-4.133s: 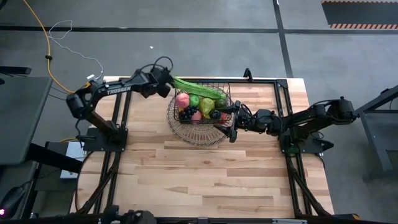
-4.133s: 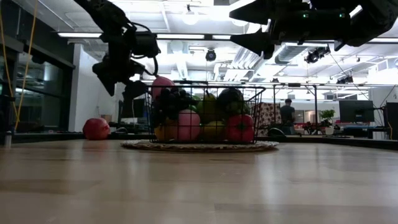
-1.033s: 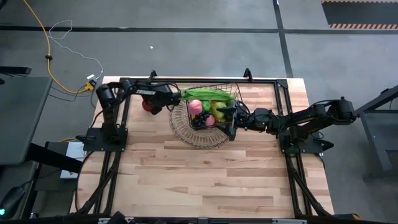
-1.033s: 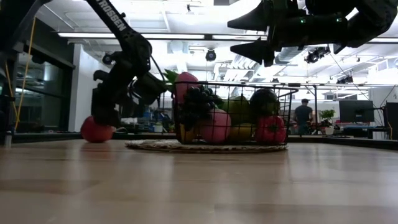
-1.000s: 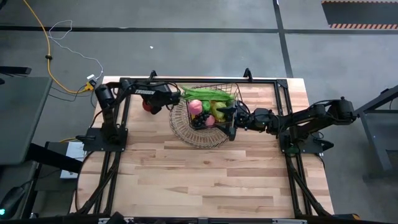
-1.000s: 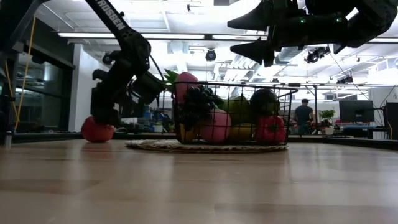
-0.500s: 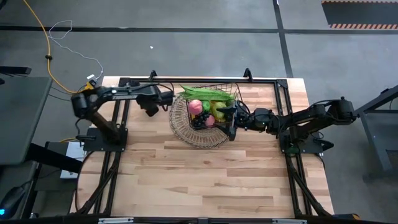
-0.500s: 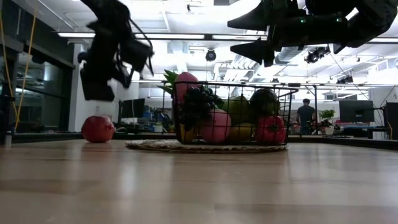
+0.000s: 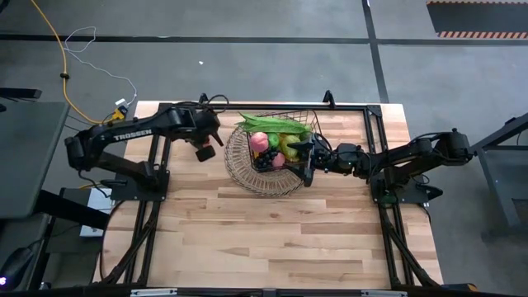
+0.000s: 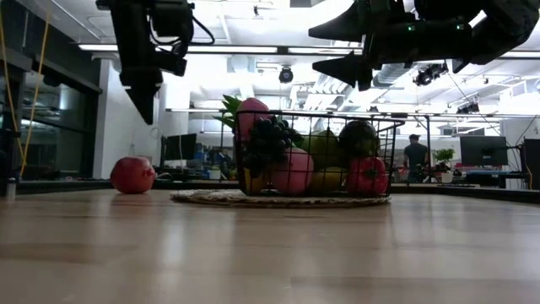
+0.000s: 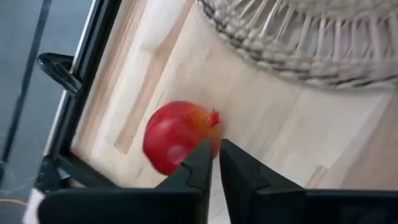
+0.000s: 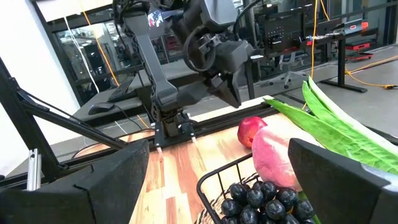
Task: Build produce basket
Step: Put the pomegranate into the wire basket
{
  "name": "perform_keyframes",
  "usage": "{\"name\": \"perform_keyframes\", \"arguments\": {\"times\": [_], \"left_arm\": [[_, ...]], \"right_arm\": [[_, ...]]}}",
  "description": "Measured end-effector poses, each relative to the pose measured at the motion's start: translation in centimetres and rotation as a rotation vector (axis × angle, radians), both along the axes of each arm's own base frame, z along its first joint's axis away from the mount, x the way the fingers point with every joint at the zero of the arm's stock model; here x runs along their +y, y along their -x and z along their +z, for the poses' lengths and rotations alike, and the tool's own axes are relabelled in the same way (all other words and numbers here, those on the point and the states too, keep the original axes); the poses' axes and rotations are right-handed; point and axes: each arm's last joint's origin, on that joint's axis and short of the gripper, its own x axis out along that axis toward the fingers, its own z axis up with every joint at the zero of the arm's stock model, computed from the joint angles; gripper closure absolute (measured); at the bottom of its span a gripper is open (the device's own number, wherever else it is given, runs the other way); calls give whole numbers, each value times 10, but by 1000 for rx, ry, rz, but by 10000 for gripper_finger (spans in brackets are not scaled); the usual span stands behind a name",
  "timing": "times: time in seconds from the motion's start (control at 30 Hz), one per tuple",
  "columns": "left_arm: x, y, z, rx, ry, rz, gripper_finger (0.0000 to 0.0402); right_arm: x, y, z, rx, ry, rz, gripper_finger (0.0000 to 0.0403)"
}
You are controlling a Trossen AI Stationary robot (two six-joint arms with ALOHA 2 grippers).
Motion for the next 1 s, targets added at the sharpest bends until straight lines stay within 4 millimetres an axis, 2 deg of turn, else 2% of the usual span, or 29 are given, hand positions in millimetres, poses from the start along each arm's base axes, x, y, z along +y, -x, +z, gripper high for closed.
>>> {"name": "perform_keyframes", "arguments": {"times": [0.2, 0.53, 0.67, 0.8, 1.0], "left_arm": [[3, -1, -5, 100, -36, -50, 324], [13, -7, -21, 224, -64, -19, 151], [17, -6, -29, 288, -38, 9, 96], [20, -5, -37, 339, 0, 29, 68], [23, -7, -41, 336, 37, 13, 66]], "right_arm": [[0, 0, 0, 0, 0, 0, 29], [0, 0, 0, 0, 0, 0, 29], [0, 0, 0, 0, 0, 0, 29], [0, 0, 0, 0, 0, 0, 29], [0, 0, 0, 0, 0, 0, 29]]}}
